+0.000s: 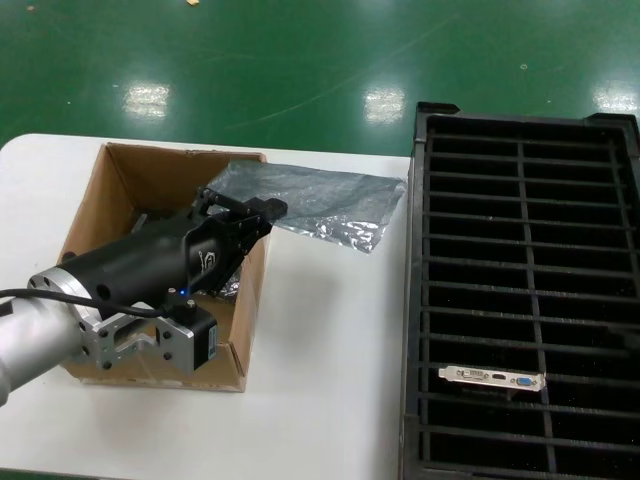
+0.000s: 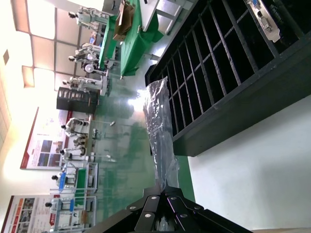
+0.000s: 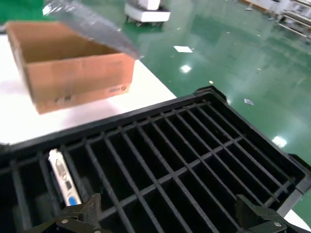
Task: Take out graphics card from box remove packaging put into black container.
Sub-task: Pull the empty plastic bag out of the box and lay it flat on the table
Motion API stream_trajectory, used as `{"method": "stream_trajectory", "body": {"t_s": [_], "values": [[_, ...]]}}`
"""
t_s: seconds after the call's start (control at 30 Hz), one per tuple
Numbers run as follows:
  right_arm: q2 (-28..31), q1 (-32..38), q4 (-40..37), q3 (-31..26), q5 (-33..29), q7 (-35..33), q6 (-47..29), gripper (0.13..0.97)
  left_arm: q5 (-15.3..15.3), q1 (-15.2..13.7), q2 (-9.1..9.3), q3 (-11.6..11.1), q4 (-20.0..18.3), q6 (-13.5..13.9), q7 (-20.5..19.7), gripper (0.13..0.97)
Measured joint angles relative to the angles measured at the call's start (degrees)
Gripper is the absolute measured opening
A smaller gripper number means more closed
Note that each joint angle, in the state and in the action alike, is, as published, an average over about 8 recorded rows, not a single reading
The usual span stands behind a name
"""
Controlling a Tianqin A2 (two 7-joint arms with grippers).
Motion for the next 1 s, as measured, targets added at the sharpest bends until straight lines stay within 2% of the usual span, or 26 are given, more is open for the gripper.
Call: {"method": "stream_trajectory", "body": {"t_s": [0.2,0.4,0.53,0.63,0.7,0.77,0.83,0.9,1.0], "values": [[-0.94,0.53,-3.82,0.59,0.03,4.18,0.55,0.952,0.0,0.0,0.0,0.0,0.0,0.0,0.0,0.139],[0.3,-0.12,-4.45,0.12,-7.13,12.73,1.7,0.966,0.0,0.0,0.0,0.0,0.0,0.0,0.0,0.139],[0.93,-0.58,-4.13,-0.01,-10.76,15.81,1.87,0.966,-0.02,-0.01,0.02,-0.02,-0.06,0.1,-0.25,0.139],[1.03,-0.66,-4.03,-0.03,-11.4,16.28,1.86,0.966,-0.28,-0.13,0.21,-0.22,-0.55,0.87,-2.41,0.139],[1.03,-0.66,-4.02,-0.03,-11.43,16.3,1.86,0.966,-0.58,-0.31,0.79,-0.8,-1.05,2.21,-5.38,0.139],[1.03,-0.66,-4.02,-0.03,-11.42,16.29,1.86,0.966,-0.87,-0.6,2.29,-2.24,-1.48,4.77,-9.63,0.139],[1.03,-0.66,-4.03,-0.02,-11.41,16.28,1.86,0.966,-1.14,-1.09,4.89,-4.6,-1.32,8.43,-14.59,0.139],[1.03,-0.66,-4.03,-0.02,-11.41,16.28,1.86,0.966,-1.05,-1.78,8.55,-7.79,-0.34,12.98,-19.73,0.139],[1.03,-0.65,-4.03,-0.02,-11.41,16.27,1.86,0.966,0.75,-3.48,15.41,-13.44,2.71,20.58,-27.41,0.139]]}}
